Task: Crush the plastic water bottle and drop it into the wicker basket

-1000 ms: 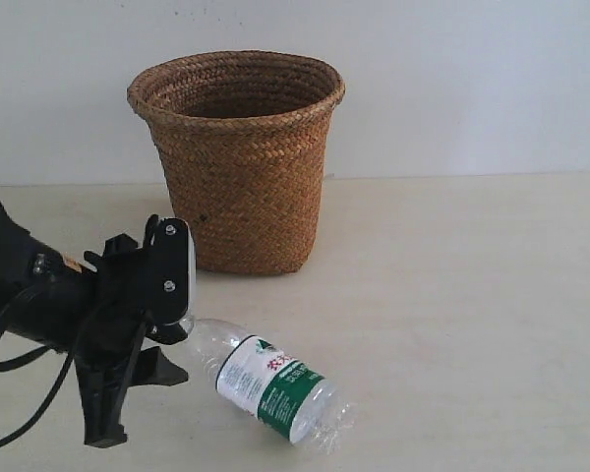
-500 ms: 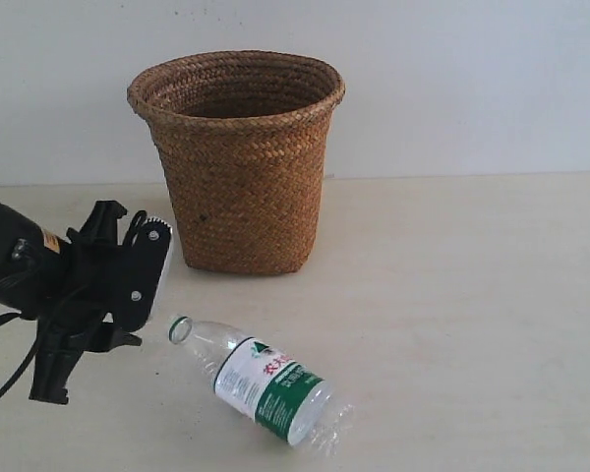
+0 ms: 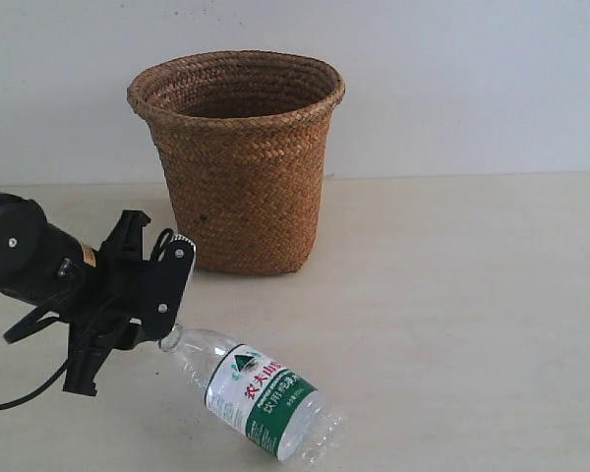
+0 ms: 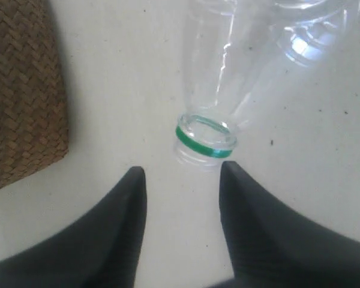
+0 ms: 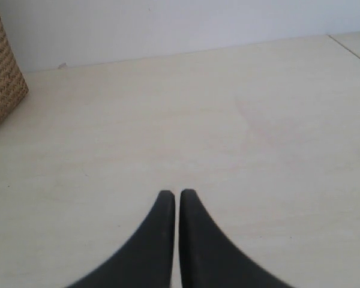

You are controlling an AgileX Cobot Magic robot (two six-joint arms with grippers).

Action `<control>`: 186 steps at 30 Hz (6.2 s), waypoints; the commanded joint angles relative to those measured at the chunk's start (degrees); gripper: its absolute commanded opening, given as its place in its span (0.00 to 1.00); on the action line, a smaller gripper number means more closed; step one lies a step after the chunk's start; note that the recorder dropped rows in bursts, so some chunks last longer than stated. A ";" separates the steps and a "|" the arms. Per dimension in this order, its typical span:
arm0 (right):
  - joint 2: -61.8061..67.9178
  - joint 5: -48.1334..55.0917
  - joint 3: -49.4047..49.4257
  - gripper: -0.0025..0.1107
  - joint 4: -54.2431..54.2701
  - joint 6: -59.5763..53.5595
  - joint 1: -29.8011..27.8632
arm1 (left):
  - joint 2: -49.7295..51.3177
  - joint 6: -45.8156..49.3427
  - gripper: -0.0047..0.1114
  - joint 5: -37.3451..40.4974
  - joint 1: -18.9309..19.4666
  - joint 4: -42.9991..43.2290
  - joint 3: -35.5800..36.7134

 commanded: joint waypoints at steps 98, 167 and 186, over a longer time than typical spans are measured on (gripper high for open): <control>-0.28 -0.03 -0.01 0.02 -0.23 -0.16 -0.35 | -4.43 -27.00 0.08 18.89 -3.30 -0.57 1.10; 5.97 -32.43 -0.96 0.02 -6.23 30.06 7.94 | -5.63 -19.05 0.08 8.94 -3.30 -0.11 7.65; 54.23 -38.62 -22.09 0.02 -10.44 31.07 32.29 | -5.63 -19.05 0.08 8.57 -3.30 -0.02 7.65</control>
